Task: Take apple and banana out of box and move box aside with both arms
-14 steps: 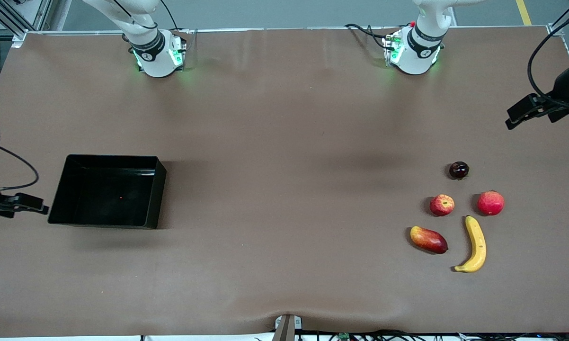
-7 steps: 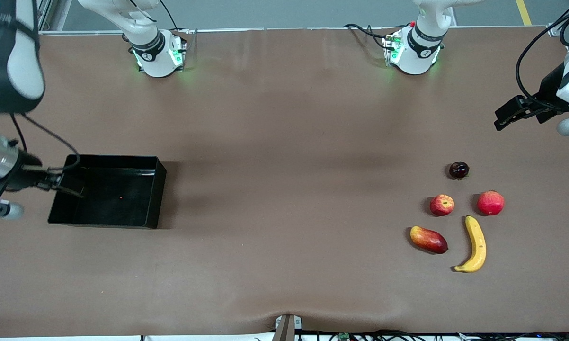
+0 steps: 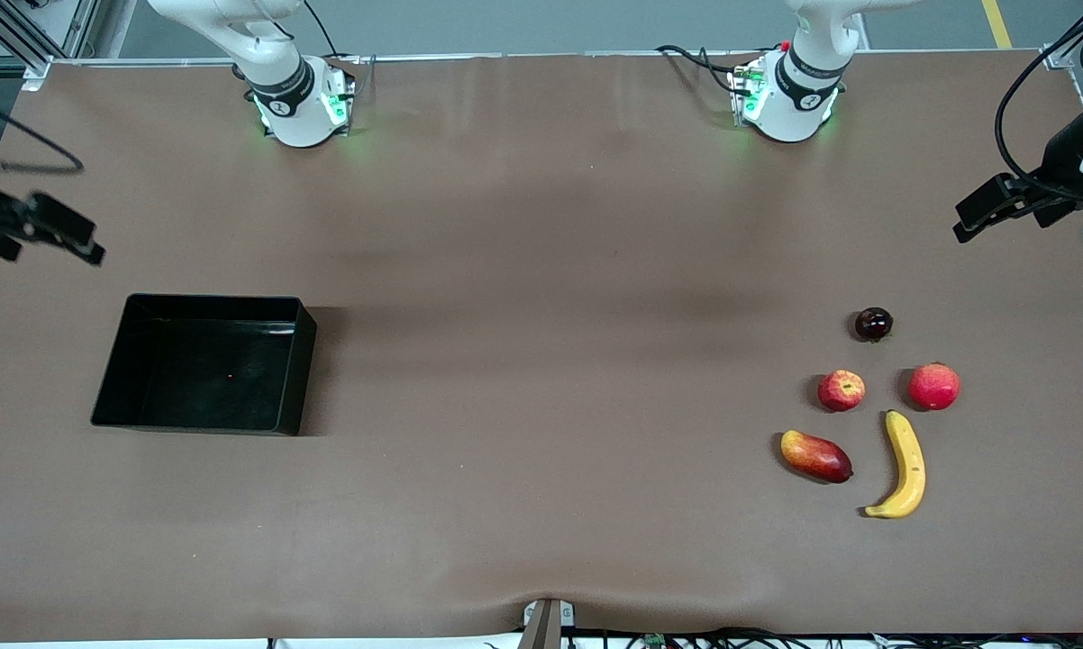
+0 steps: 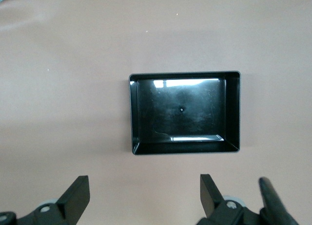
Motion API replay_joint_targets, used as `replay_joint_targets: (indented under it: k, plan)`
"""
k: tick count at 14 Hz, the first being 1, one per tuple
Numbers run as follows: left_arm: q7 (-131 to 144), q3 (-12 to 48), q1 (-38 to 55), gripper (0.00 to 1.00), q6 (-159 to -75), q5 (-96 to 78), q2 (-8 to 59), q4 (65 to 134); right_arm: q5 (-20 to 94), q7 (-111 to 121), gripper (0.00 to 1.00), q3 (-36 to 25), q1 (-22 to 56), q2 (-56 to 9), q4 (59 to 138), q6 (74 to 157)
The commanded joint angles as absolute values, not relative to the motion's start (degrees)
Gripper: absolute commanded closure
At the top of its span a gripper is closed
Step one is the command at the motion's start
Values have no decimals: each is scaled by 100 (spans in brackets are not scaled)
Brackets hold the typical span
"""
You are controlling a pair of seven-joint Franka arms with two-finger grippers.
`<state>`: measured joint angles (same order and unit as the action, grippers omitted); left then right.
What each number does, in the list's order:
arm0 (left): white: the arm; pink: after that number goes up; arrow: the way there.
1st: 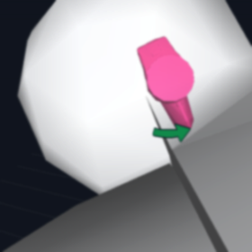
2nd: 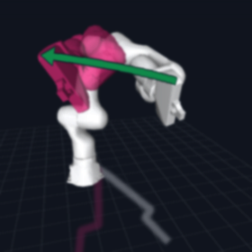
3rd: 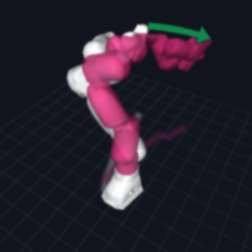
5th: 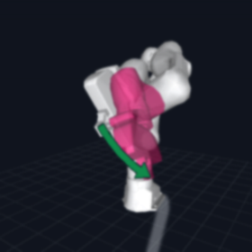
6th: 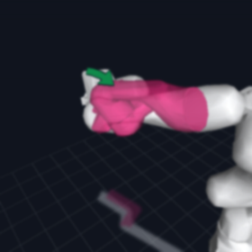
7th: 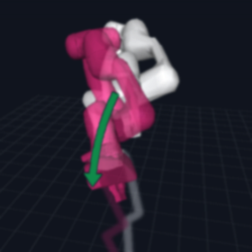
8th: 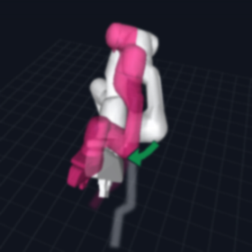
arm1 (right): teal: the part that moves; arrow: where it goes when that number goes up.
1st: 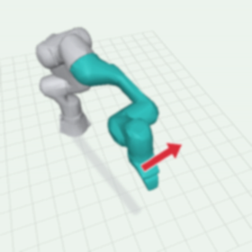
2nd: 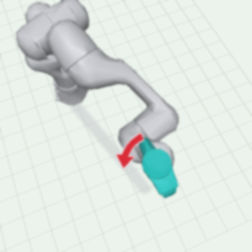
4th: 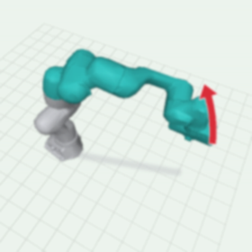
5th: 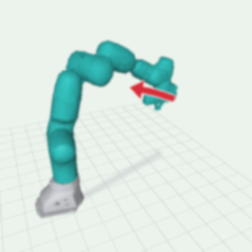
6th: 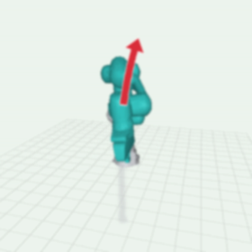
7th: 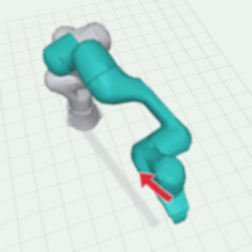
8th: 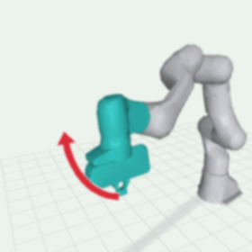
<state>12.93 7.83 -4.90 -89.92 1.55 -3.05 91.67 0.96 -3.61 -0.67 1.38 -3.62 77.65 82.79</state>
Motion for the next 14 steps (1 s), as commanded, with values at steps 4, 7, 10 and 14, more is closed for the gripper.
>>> replay_joint_targets:
  k: [4,7,10,14]
  plan:
    - [1266,861,-501,0,-8693,185,-387,9158,35,-141,0,-9,-140,-36,8416,8338]
    - [1274,861,-501,0,-8684,141,-422,9158,53,35,0,-18,-193,316,9008,8710]
    - [1300,861,-492,0,-8675,132,-466,9167,53,35,0,9,-150,518,9271,8877]
    - [1362,870,-475,0,-8675,97,-483,9176,35,131,0,17,-149,466,9203,8824]
